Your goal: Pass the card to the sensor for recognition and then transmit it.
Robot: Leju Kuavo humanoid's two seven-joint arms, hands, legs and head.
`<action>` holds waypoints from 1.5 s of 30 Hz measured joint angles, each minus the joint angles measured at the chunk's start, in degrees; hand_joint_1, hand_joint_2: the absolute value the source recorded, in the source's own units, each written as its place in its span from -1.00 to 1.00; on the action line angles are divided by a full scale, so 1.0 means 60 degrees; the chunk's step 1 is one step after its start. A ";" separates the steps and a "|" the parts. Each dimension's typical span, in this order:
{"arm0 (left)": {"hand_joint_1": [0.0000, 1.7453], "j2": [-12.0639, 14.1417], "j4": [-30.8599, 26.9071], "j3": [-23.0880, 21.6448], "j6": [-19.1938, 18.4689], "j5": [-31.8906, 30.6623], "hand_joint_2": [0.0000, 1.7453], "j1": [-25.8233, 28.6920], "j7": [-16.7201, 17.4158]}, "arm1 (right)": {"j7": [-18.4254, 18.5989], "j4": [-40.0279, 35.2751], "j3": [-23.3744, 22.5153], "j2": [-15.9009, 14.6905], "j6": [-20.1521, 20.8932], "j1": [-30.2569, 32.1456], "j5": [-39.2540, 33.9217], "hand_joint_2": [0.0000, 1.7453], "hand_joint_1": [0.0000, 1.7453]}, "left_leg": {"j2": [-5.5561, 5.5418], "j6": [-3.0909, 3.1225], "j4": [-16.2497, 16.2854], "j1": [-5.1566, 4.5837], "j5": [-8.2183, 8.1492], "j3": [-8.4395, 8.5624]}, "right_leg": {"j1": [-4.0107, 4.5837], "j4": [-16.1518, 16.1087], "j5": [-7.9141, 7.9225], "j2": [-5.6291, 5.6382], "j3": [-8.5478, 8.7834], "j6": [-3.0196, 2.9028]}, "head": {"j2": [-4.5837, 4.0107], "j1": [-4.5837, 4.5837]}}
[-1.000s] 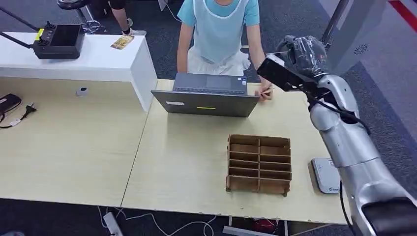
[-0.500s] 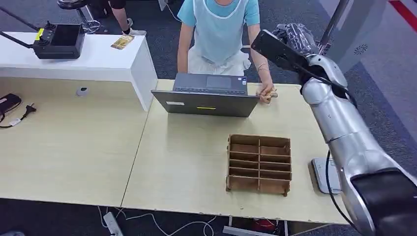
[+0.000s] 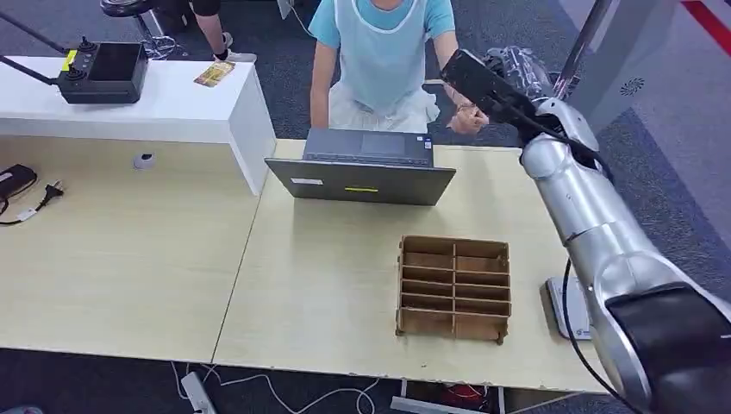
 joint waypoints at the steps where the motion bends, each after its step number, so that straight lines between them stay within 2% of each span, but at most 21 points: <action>1: -1.00 0.0000 0.0004 0.0000 0.0000 0.0000 -1.00 0.0000 -0.0004 | 0.0022 0.0062 -0.0018 0.0004 -0.0011 -0.0001 0.0000 1.00 1.00 | 0.0000 0.0000 0.0000 0.0000 0.0000 0.0000 | 0.0000 0.0000 0.0000 0.0000 0.0001 0.0000 | 0.0000 0.0000; 11: -1.00 -0.0004 0.0000 -0.0004 0.0004 -0.0004 -1.00 0.0000 0.0000 | 0.0025 0.0375 -0.0175 0.0004 -0.0117 -0.0001 0.0066 1.00 1.00 | 0.0000 0.0000 0.0001 0.0000 0.0000 0.0000 | 0.0000 0.0000 0.0000 0.0000 0.0000 0.0000 | 0.0000 0.0000; 13: -1.00 0.0000 0.0000 -0.0029 0.0007 -0.0007 -1.00 0.0000 0.0000 | 0.0025 0.0459 -0.0229 0.0004 -0.0157 -0.0001 0.0098 1.00 0.96 | 0.0000 0.0000 0.0001 0.0000 0.0000 0.0000 | 0.0000 0.0000 0.0000 0.0000 0.0000 0.0000 | 0.0000 -0.0004; 14: -1.00 -0.0004 0.0000 -0.0044 0.0007 -0.0004 -1.00 0.0000 0.0000 | 0.0025 0.0470 -0.0233 0.0004 -0.0160 -0.0001 0.0102 1.00 0.82 | 0.0000 0.0000 0.0001 0.0000 0.0000 0.0000 | 0.0000 0.0000 0.0000 0.0000 0.0000 0.0000 | 0.0000 0.0000; 16: -1.00 -0.0004 0.0003 -0.0055 0.0007 -0.0004 -1.00 0.0000 0.0000 | 0.0025 0.0492 -0.0237 0.0004 -0.0160 -0.0001 0.0106 1.00 0.78 | 0.0000 0.0000 0.0001 0.0000 0.0000 0.0001 | 0.0000 0.0000 0.0000 0.0000 0.0000 0.0000 | 0.0000 0.0000; 17: -1.00 -0.0004 0.0000 -0.0058 0.0007 -0.0004 -1.00 0.0000 0.0000 | 0.0025 0.0499 -0.0237 0.0004 -0.0164 -0.0001 0.0106 1.00 0.60 | 0.0001 0.0000 0.0001 0.0000 0.0000 0.0001 | 0.0000 0.0000 0.0000 0.0000 0.0000 0.0000 | 0.0000 -0.0004; 18: -1.00 -0.0004 0.0004 -0.0058 0.0007 -0.0004 -1.00 0.0000 0.0000 | 0.0026 0.0506 -0.0237 0.0004 -0.0168 -0.0001 0.0113 1.00 -0.36 | 0.0001 0.0000 0.0001 0.0000 0.0000 0.0001 | 0.0000 0.0000 0.0000 0.0000 -0.0001 0.0000 | 0.0000 0.0000; 19: -1.00 -0.0004 0.0000 -0.0062 0.0007 -0.0004 -1.00 0.0000 0.0000 | 0.0032 0.0513 -0.0237 0.0004 -0.0168 -0.0001 0.0117 1.00 -0.36 | 0.0001 0.0000 0.0001 0.0000 0.0000 0.0001 | 0.0000 0.0000 0.0000 0.0001 -0.0001 0.0000 | 0.0000 0.0000; 20: -1.00 -0.0004 0.0004 -0.0062 0.0007 -0.0004 -1.00 0.0000 0.0000 | 0.0036 0.0517 -0.0240 0.0004 -0.0171 -0.0001 0.0120 1.00 -1.00 | 0.0001 0.0000 0.0001 0.0000 0.0000 0.0001 | 0.0000 0.0000 0.0000 0.0001 0.0000 0.0000 | 0.0000 0.0000; 35: -1.00 -0.0007 0.0000 -0.0124 0.0007 -0.0007 -1.00 0.0003 0.0040 | -0.0040 0.0462 -0.0372 0.0004 -0.0255 0.0003 0.0149 1.00 -1.00 | 0.0001 0.0000 0.0001 0.0000 0.0000 0.0003 | 0.0000 0.0000 0.0000 0.0001 -0.0002 0.0000 | 0.0000 -0.0004; 45: -1.00 -0.0007 0.0004 -0.0149 0.0040 -0.0040 -1.00 0.0008 0.0084 | -0.0412 -0.0908 -0.0594 -0.0124 -0.0652 0.0317 -0.0066 1.00 -1.00 | 0.0001 0.0000 0.0002 0.0000 0.0000 0.0005 | 0.0000 0.0000 0.0000 0.0004 -0.0004 0.0000 | 0.0000 -0.0007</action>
